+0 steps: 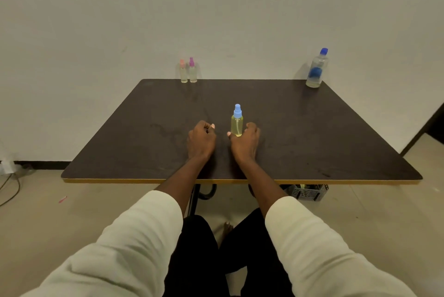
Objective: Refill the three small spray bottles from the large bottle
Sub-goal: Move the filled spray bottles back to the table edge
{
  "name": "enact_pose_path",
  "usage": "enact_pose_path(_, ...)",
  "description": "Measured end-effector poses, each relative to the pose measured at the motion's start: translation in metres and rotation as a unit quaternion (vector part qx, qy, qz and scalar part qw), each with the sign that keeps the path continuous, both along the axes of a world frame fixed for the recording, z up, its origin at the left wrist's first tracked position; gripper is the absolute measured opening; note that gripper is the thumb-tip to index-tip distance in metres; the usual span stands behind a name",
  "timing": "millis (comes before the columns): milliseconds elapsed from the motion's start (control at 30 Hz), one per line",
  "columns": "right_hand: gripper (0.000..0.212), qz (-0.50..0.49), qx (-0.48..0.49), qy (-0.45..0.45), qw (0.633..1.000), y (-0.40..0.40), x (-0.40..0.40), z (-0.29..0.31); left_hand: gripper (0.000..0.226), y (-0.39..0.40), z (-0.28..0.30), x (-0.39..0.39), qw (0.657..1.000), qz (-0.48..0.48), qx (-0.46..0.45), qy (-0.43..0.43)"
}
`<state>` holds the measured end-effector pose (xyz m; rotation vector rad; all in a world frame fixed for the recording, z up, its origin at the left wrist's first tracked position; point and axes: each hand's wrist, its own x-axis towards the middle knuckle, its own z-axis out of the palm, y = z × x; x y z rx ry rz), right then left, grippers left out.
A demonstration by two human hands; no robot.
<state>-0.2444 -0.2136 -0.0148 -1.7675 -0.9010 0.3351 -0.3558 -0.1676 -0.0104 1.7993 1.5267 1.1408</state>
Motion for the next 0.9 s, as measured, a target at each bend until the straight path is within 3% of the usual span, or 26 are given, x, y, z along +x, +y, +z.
enact_pose_path(67,0.055,0.003,-0.016,-0.009,1.0,0.008,0.003,-0.001,0.02,0.006,0.0,0.0,1.0,0.003,-0.002,0.01)
enact_pose_path(233,0.02,0.008,-0.01,-0.029,0.999,0.037,0.012,-0.006,0.021,0.026,0.002,0.001,1.0,-0.004,0.01,0.015)
enact_pose_path(333,0.035,0.031,-0.001,-0.037,0.999,0.061,0.019,-0.007,0.021,0.051,0.004,0.001,1.0,0.004,0.012,0.009)
enact_pose_path(467,0.013,0.091,0.013,-0.026,0.995,0.095,0.027,0.004,0.016,0.088,0.008,-0.007,1.0,0.008,0.028,0.012)
enact_pose_path(567,0.021,0.119,-0.007,-0.03,0.992,0.152,0.035,0.005,0.014,0.144,0.009,-0.006,0.999,0.017,0.024,0.012)
enact_pose_path(900,0.01,0.153,0.007,-0.103,0.983,0.327,0.036,-0.004,0.017,0.293,0.002,0.016,0.999,0.045,0.005,0.004)
